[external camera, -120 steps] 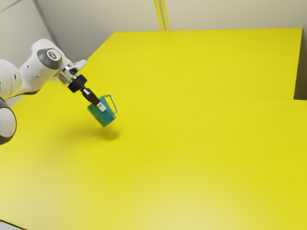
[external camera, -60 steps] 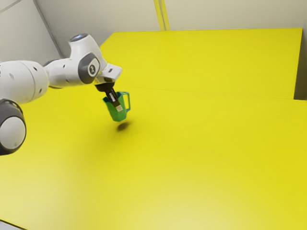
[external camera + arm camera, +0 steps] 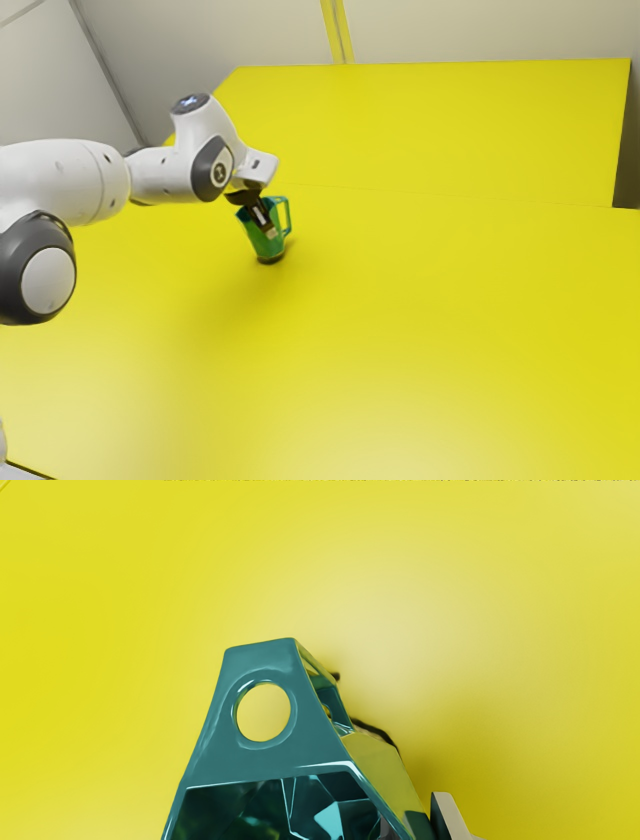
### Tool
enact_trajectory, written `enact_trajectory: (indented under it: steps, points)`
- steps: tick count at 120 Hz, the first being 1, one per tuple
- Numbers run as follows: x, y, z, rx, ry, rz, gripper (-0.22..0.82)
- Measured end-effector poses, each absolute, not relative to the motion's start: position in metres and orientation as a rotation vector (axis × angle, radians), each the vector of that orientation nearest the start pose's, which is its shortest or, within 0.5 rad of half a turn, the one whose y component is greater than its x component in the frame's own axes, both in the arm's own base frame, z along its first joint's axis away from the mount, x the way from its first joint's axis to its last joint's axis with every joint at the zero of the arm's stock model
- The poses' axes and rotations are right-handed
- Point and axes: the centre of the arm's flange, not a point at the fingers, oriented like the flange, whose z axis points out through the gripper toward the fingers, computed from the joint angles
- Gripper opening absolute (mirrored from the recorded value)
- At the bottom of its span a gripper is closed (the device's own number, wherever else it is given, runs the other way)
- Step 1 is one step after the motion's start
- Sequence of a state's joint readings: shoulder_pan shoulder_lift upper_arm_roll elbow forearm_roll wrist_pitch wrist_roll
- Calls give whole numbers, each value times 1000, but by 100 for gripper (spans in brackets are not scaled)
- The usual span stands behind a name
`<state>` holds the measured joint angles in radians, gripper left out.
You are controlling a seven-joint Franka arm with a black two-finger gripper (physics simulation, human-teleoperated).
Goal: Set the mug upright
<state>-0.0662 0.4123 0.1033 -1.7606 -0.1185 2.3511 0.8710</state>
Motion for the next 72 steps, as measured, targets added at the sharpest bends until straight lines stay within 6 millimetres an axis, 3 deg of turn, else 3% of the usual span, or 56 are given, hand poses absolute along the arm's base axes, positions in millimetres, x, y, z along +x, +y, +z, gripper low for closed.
enact_trajectory:
  steps: [48, 72]
  points:
    - [673, 17, 339, -2891, 1108, -286, -17]
    - [673, 14, 344, -2887, 1119, -287, 26]
